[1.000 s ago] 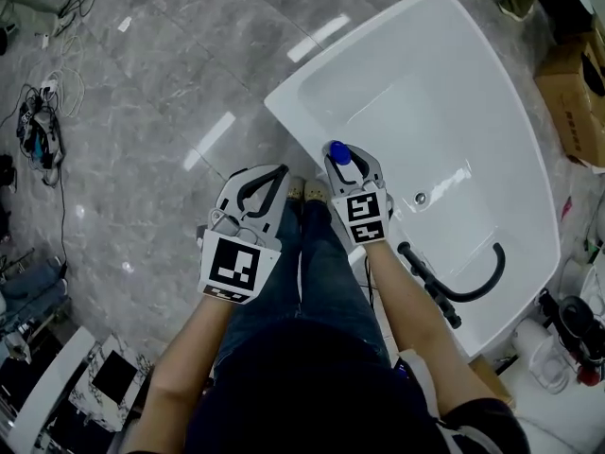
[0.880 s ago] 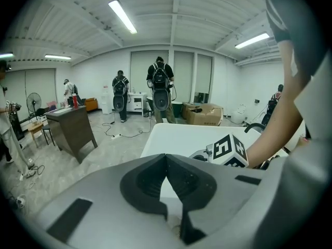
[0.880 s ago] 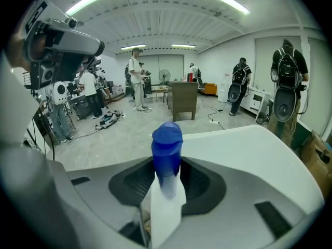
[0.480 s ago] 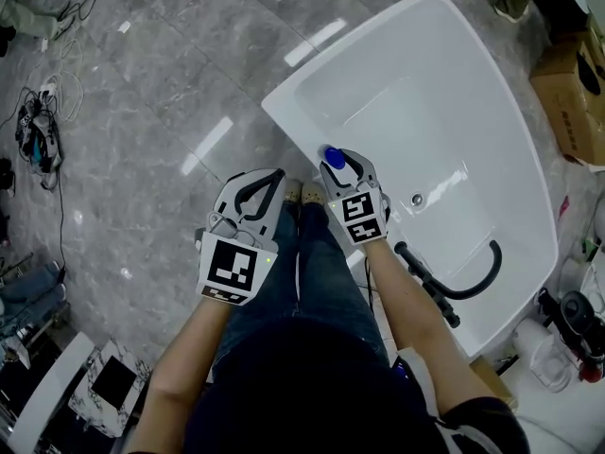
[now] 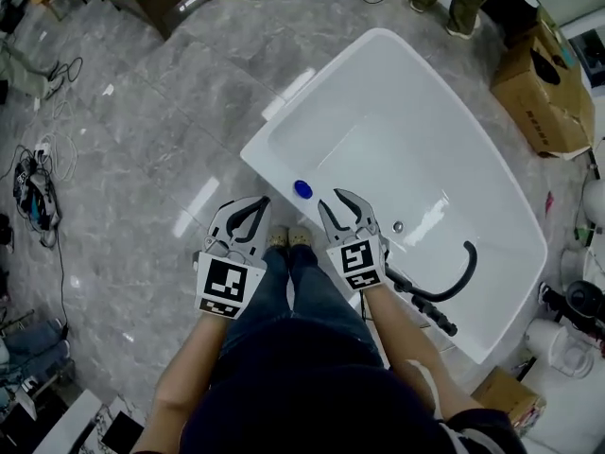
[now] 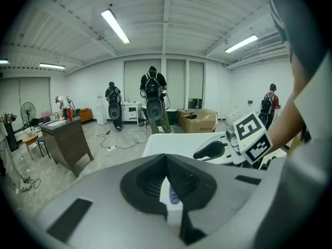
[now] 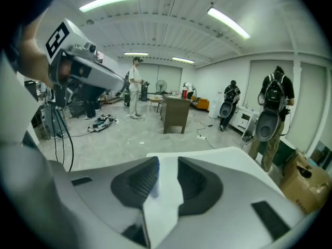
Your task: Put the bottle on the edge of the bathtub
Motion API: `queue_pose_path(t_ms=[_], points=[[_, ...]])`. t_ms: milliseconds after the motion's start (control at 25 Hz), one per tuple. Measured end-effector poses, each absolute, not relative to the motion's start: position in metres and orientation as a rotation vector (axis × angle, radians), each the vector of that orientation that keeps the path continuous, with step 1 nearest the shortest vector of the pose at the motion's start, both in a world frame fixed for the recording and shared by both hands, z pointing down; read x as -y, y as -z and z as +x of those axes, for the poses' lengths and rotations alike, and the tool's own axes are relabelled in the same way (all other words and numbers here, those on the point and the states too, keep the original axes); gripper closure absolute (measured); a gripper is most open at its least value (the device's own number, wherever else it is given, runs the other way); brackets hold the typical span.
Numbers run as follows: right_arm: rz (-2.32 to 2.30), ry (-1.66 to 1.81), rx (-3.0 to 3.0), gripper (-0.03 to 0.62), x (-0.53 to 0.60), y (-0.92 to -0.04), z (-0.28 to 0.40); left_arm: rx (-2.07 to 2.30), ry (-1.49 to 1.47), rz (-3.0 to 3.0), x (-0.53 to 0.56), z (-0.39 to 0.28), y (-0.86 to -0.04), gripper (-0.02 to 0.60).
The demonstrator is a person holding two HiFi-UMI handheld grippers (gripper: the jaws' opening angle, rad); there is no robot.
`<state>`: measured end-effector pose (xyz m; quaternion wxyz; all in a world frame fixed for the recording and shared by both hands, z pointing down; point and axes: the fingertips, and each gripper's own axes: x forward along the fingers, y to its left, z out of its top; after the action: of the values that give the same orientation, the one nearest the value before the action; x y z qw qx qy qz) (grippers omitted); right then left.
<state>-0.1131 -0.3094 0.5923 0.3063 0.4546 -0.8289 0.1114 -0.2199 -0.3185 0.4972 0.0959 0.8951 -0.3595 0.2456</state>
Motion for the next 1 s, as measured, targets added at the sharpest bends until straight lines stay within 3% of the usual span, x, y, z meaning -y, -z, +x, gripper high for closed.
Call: queue_pose_path(t_ms=[40, 160, 1000], points=[[1.25, -0.289, 2.189, 0.498, 0.309, -0.576, -0.107, 1.069, -0.717, 2.66, 0.319, -0.218, -0.49, 0.558], [1.432, -0.291, 2.195, 0.557, 0.322, -0.529, -0.085, 1.08, -0.667, 2.72, 0.332, -0.207, -0.469, 0.558], [2.047, 0.158, 2.28, 0.566, 0.33, -0.244, -0.01, 1.291, -0.031, 3.04, 0.359, -0.165, -0.237, 0.558]])
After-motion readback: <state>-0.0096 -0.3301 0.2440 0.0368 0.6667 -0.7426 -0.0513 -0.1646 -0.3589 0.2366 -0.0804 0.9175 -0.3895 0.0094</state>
